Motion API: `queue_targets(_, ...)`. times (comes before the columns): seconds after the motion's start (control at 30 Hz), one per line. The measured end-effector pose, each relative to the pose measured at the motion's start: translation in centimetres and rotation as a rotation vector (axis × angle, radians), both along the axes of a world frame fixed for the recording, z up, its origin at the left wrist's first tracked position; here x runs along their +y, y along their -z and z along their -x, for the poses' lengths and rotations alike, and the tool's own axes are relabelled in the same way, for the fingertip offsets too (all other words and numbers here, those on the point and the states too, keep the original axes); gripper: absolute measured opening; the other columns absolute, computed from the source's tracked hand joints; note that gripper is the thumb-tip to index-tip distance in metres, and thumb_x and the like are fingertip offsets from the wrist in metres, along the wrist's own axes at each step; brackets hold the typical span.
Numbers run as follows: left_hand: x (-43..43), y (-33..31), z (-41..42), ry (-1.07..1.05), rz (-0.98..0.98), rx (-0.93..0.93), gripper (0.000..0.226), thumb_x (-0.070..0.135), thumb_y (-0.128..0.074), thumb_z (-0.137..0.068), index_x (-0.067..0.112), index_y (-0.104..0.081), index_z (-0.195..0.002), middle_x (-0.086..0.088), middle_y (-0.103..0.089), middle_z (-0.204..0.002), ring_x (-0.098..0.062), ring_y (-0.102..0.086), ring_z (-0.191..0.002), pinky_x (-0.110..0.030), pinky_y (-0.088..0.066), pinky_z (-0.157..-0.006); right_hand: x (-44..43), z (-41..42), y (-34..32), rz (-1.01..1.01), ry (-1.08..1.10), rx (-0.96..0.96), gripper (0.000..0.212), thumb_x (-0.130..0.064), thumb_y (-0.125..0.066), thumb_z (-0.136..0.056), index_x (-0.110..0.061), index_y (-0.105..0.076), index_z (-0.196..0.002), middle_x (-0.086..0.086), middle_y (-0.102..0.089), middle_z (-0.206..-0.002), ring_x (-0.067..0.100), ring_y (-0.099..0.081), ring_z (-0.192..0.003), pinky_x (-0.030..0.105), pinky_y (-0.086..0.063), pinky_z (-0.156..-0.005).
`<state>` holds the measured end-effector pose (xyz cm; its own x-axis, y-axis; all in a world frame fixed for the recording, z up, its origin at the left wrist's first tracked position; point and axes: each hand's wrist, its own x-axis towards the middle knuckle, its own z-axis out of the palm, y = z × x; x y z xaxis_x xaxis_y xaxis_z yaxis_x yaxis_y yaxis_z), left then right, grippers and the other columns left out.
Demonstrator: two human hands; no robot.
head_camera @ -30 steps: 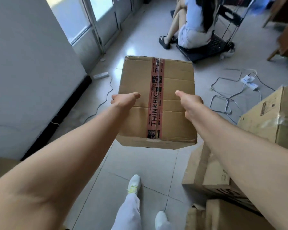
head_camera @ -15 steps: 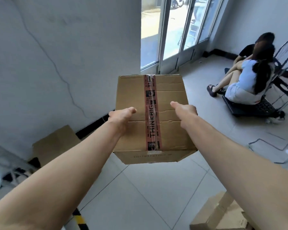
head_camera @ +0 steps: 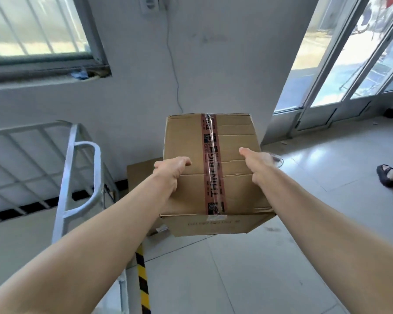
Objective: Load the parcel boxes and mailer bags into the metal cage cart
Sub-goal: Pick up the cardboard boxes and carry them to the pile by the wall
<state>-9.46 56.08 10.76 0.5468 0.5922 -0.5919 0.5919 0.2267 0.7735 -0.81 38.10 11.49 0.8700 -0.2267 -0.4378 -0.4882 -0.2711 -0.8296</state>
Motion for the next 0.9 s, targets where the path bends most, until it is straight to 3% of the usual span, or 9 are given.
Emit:
queue_targets(0.1, 0.3, -0.4, 0.1, -0.08, -0.016, 0.022, 0.089, 0.031, -0.074, -0.076, 0.004, -0.023, -0.143, -0.013, -0.04, -0.14, -0.033, -0.041, -0.126, -0.044, -0.036, -0.1, 1.2, -1.4, -0.1, -0.024, -0.109, 0.031, 0.082, -0.05, -0.069, -0.077, -0.007, -0.039, -0.141, 0.007, -0.048, -0.137, 0.028, -0.052, -0.113, 0.03, -0.041, -0.073)
queue_targets(0.2, 0.1, -0.9, -0.4, -0.13, -0.033, 0.018, 0.083, 0.03, -0.072, -0.079, 0.003, -0.025, -0.142, -0.013, -0.038, -0.142, -0.032, -0.04, -0.127, -0.041, -0.035, -0.101, 1.7, -3.0, -0.6, -0.034, -0.198, 0.041, 0.078, -0.047, -0.068, -0.081, -0.007, -0.038, -0.141, 0.006, -0.049, -0.133, 0.022, -0.052, -0.093, 0.026, -0.036, -0.053)
queue_targets(0.33, -0.3, -1.2, -1.1, -0.243, -0.031, -0.004, 0.087, 0.03, -0.074, -0.076, 0.006, -0.027, -0.145, -0.011, -0.04, -0.142, -0.031, -0.041, -0.128, -0.04, -0.037, -0.096, 2.2, -4.9, -1.4, -0.024, -0.295, 0.05, 0.075, -0.045, -0.066, -0.085, -0.009, -0.036, -0.143, 0.005, -0.049, -0.132, 0.015, -0.056, -0.107, 0.022, -0.04, -0.06)
queue_targets(0.43, -0.3, -1.1, -1.2, -0.326, -0.036, 0.003, 0.089, 0.031, -0.074, -0.075, 0.005, -0.025, -0.145, -0.012, -0.04, -0.142, -0.031, -0.04, -0.128, -0.038, -0.036, -0.09, 3.2, -5.8, -1.7, -0.006, -0.363, 0.049, 0.076, -0.047, -0.066, -0.084, -0.01, -0.036, -0.143, 0.005, -0.05, -0.133, 0.015, -0.056, -0.096, 0.021, -0.034, -0.049)
queue_targets(0.53, 0.4, -0.9, -1.1, -0.374, -0.036, 0.013, 0.088, 0.029, -0.074, -0.076, 0.005, -0.024, -0.144, -0.013, -0.038, -0.144, -0.031, -0.039, -0.129, -0.04, -0.035, -0.099, 4.8, -6.6, -1.4, 0.022, -0.416, 0.047, 0.077, -0.049, -0.067, -0.082, -0.011, -0.037, -0.143, 0.005, -0.05, -0.135, 0.019, -0.051, -0.087, 0.024, -0.032, -0.046)
queue_targets(0.7, 3.3, -0.3, -1.6, -0.422, -0.042, 0.043, 0.085, 0.026, -0.074, -0.074, 0.005, -0.029, -0.143, -0.014, -0.039, -0.142, -0.031, -0.039, -0.128, -0.039, -0.034, -0.098, 8.8, -8.3, -0.2, 0.002, -0.488, 0.075, 0.082, -0.049, -0.069, -0.078, -0.009, -0.038, -0.142, 0.007, -0.048, -0.138, 0.024, -0.051, -0.1, 0.03, -0.041, -0.068)
queue_targets(0.8, 5.7, 0.3, -2.6, -0.433, -0.044, 0.044, 0.085, 0.026, -0.075, -0.071, 0.006, -0.032, -0.142, -0.014, -0.039, -0.142, -0.031, -0.04, -0.126, -0.038, -0.034, -0.092, 11.3, -9.7, 0.6, 0.015, -0.534, 0.086, 0.083, -0.048, -0.069, -0.078, -0.008, -0.038, -0.143, 0.007, -0.046, -0.14, 0.025, -0.053, -0.107, 0.029, -0.04, -0.068)
queue_targets(0.9, 7.5, 0.8, -4.2, -0.425, -0.047, 0.051, 0.087, 0.027, -0.075, -0.071, 0.007, -0.03, -0.143, -0.014, -0.039, -0.141, -0.031, -0.041, -0.126, -0.04, -0.036, -0.095, 13.2, -11.5, 1.2, 0.019, -0.545, 0.093, 0.082, -0.046, -0.069, -0.08, -0.007, -0.036, -0.145, 0.006, -0.043, -0.142, 0.024, -0.052, -0.113, 0.028, -0.039, -0.066)
